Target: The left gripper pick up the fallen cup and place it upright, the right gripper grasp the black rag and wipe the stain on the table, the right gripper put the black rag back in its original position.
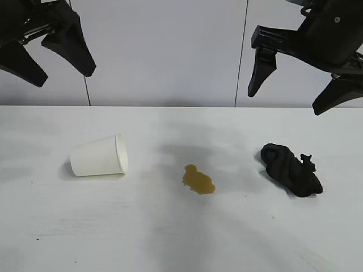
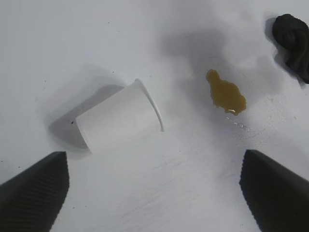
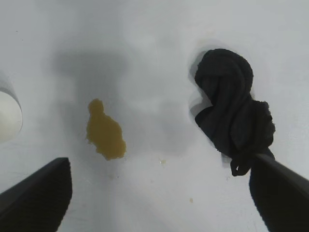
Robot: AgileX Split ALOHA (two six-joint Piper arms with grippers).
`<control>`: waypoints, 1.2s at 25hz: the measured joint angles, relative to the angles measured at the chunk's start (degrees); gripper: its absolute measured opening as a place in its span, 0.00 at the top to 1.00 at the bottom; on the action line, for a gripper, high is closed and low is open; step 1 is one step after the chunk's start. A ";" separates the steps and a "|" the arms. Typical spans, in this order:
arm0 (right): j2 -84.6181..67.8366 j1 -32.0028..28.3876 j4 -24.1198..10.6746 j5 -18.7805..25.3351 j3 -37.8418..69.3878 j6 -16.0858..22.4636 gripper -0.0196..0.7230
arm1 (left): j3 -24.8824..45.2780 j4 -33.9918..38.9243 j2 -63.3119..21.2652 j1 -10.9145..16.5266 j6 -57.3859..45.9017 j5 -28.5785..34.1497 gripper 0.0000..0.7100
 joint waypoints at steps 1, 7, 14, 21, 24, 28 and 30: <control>0.00 0.00 0.00 0.00 0.00 0.00 0.04 | 0.00 0.00 0.00 0.00 0.00 0.00 0.02; 0.00 0.00 0.00 0.00 0.00 0.00 0.04 | 0.00 0.00 0.00 0.00 0.00 0.00 0.02; 0.00 0.00 0.00 0.00 0.00 0.00 0.04 | 0.00 0.00 0.00 0.00 0.00 -0.06 0.02; 0.00 0.00 0.00 0.64 0.00 0.00 0.04 | 0.00 -1.31 0.00 0.00 0.00 -4.19 0.02; 0.00 0.00 0.00 0.79 0.00 0.00 0.04 | 0.00 -1.45 0.00 0.00 0.00 -4.69 0.02; 0.00 0.00 0.00 0.84 0.00 -0.47 0.04 | 0.00 -1.45 0.00 0.00 0.00 -4.69 0.02; 0.00 0.00 0.00 0.84 0.00 -0.67 0.04 | 0.00 -1.34 0.00 0.00 0.00 -4.62 0.02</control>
